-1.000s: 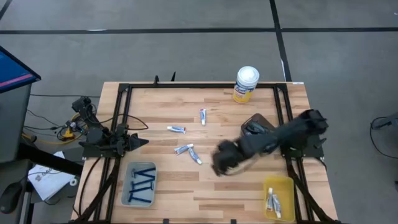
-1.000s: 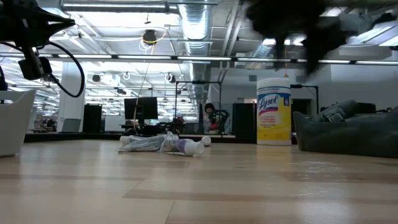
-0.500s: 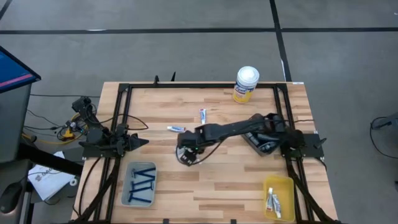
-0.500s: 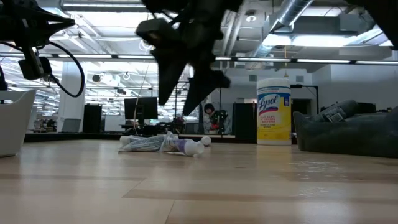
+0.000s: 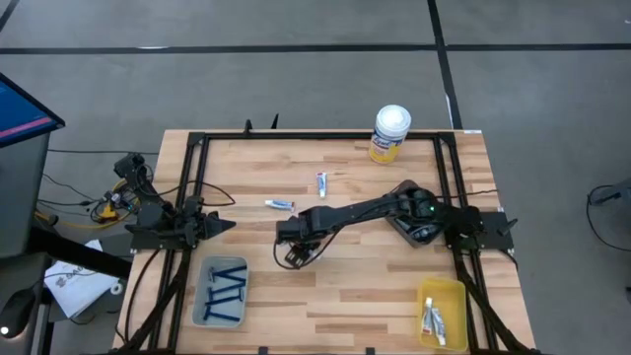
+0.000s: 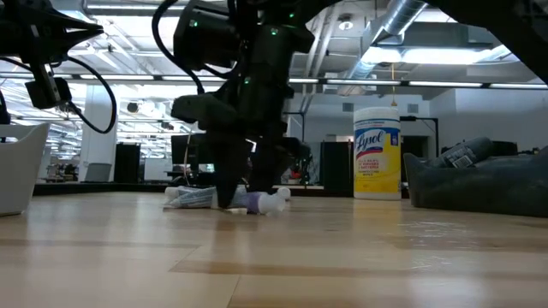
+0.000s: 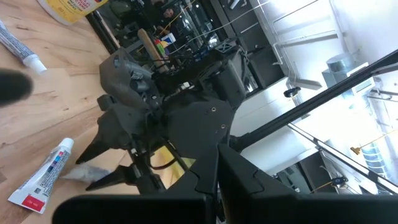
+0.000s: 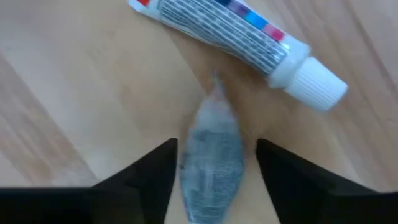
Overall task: Pick & Place Travel size toiletries
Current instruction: Put the white toothpaste tube into the yellow bin
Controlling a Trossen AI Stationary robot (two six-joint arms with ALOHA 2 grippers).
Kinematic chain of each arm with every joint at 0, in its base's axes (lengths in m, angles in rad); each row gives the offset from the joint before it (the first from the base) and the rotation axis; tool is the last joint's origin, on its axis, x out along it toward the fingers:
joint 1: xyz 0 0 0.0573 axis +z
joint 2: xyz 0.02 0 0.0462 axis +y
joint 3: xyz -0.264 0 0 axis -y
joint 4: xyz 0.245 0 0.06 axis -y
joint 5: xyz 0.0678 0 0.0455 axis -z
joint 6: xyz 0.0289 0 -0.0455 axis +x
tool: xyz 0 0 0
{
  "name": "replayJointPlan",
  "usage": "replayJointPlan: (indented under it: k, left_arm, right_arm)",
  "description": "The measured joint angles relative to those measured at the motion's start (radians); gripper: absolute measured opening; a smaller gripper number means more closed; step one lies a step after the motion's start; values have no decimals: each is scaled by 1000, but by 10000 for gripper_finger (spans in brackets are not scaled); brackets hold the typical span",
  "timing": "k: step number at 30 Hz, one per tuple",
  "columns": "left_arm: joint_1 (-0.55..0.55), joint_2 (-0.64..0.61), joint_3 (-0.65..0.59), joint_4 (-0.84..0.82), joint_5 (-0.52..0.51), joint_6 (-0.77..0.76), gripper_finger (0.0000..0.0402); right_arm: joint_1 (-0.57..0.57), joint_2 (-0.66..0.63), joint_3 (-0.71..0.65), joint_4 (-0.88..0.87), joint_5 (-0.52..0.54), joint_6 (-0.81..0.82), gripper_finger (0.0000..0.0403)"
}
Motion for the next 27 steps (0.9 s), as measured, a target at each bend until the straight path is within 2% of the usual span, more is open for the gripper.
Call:
replayJointPlan:
  k: [7, 12, 16, 21, 27]
  left_arm:
    - [0, 0, 0, 2, 0, 0, 1]
    - [0, 0, 0, 2, 0, 0, 1]
    - [0, 0, 0, 6, 0, 0, 1]
    - [0, 0, 0, 8, 0, 0, 1]
    - [0, 0, 0, 10, 0, 0, 1]
  right_arm:
    - [2, 1, -1, -23, 6, -24, 83]
    - [6, -6, -2, -39, -7, -51, 30]
    - [13, -32, -6, -88, -12, -73, 21]
    - [37, -120, -5, -181, 3, -77, 40]
    - [128, -258, -50, -358, 73, 36, 44]
